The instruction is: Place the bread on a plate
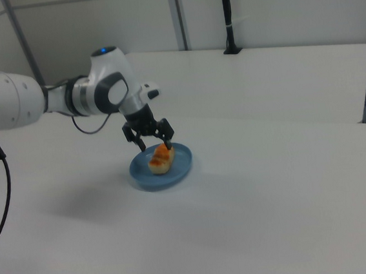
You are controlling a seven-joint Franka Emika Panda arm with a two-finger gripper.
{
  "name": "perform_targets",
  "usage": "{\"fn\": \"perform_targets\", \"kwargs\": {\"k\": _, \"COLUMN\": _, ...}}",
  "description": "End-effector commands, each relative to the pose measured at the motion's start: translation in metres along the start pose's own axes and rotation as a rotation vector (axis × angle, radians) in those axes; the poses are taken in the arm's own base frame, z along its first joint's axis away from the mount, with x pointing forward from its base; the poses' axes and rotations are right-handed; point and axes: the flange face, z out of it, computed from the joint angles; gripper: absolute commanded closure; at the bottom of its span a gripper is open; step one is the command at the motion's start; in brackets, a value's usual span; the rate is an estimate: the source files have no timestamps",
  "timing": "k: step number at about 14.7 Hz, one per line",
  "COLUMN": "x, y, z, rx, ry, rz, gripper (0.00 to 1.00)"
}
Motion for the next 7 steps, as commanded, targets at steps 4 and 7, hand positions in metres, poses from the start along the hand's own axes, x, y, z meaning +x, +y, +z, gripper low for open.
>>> {"fn": "perform_targets", "kwargs": {"k": 4, "x": -0.065, "y": 0.036, "z": -0.171, "rx": 0.102, "ry": -0.099, "rz": 0.082, "gripper": 0.0}}
{"fn": "perform_targets", "kwargs": {"k": 7, "x": -0.105, "y": 0.048, "z": -0.222, "rx": 0.145, "ry": -0.099, "rz": 0.088, "gripper": 0.0}}
